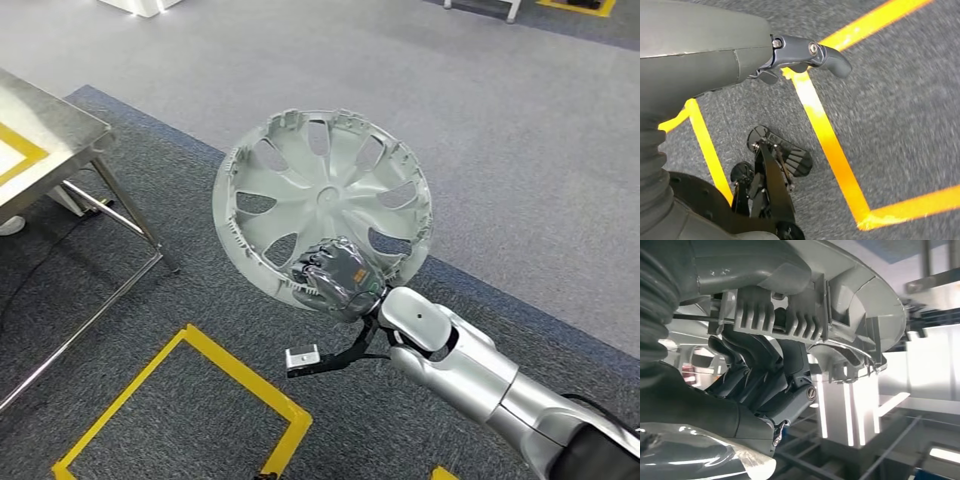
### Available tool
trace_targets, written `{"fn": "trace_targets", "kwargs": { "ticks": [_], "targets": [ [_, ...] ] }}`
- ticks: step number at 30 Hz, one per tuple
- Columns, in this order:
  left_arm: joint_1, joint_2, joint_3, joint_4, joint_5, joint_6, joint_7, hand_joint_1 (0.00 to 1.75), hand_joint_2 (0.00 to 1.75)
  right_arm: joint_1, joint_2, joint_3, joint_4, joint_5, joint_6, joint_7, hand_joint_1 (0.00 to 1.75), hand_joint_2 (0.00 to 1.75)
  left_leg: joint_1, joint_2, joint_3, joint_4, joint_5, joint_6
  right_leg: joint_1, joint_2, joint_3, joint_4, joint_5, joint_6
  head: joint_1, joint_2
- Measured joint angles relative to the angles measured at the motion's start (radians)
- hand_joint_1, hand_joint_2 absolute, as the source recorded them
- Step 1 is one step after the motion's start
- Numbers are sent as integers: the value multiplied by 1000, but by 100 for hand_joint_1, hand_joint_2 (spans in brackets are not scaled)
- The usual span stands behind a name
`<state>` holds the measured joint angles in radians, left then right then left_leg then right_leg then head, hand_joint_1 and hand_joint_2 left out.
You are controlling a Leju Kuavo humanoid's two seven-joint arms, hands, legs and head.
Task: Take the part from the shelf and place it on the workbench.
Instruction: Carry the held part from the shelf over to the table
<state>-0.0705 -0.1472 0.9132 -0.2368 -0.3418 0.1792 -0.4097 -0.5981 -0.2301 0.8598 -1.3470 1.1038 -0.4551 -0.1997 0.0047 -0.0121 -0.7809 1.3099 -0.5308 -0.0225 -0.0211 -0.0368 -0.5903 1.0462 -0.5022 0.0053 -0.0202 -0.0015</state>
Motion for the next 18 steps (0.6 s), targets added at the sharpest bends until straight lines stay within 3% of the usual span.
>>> {"fn": "trace_targets", "kwargs": {
  "ticks": [2, 4, 6, 8, 10, 12, 14, 15, 16, 18],
  "targets": [
    [2, 1, 0, 0, 0, 0, 0, 0, 175, -1, 3, 2, 0, 0, 0, -1, 175, 175, -2, 14, 49, -101, 68, 6, 1, -23, 11, 0, -8, 1, 0, 0],
    [0, 1, 0, 0, -1, -2, 0, 0, 175, -3, 5, 2, 0, 0, 0, 0, 175, 175, -14, 59, 107, -219, 109, 19, 5, -43, 21, -2, -16, 7, -1, 0],
    [-2, 2, 0, 0, -2, -4, -1, 0, 175, -6, 7, 3, 0, 1, 0, -1, 175, 175, -26, 83, 124, -262, 107, 32, 11, -63, 26, -6, -21, 14, 0, 0],
    [0, 1, 0, 0, -4, -5, -2, 0, 175, -9, 12, 4, -1, 2, 0, -2, 175, 175, -24, 64, 129, -273, 107, 41, 12, -77, 34, -11, -29, 25, 1, 0],
    [1, 0, 1, 0, -8, -6, -2, 0, 175, -14, 16, 4, -3, 2, 0, -2, 175, 175, -16, 42, 142, -286, 110, 51, 10, -43, 25, 20, -52, 33, 3, 0],
    [-4, 0, 1, 0, -13, -7, -3, 0, 175, -15, 17, 4, -3, 2, 0, -1, 175, 175, -11, 19, 148, -290, 111, 60, 9, 13, -36, 134, -102, 37, 8, 0],
    [-7, 0, 1, 0, -15, -8, -3, 0, 175, -13, 17, 5, -3, 2, 0, -3, 175, 175, -11, -8, 149, -289, 109, 64, 9, 33, -111, 253, -132, 39, 11, 0],
    [-6, -1, 1, 0, -15, -8, -3, 0, 175, -12, 17, 5, -3, 3, 0, -4, 175, 175, -11, -23, 151, -289, 108, 64, 9, 35, -130, 268, -120, 39, 11, 0],
    [-5, -2, 1, 0, -15, -9, -3, 0, 175, -12, 17, 6, -3, 3, 0, -4, 175, 175, -9, -37, 153, -288, 107, 63, 8, 37, -128, 240, -87, 39, 11, 0],
    [-5, -3, 1, 0, -16, -10, -3, 0, 175, -13, 17, 6, -3, 3, 0, -5, 175, 175, -7, -64, 155, -283, 102, 56, 2, 64, -82, 110, -4, 41, 11, 0]
  ]
}}
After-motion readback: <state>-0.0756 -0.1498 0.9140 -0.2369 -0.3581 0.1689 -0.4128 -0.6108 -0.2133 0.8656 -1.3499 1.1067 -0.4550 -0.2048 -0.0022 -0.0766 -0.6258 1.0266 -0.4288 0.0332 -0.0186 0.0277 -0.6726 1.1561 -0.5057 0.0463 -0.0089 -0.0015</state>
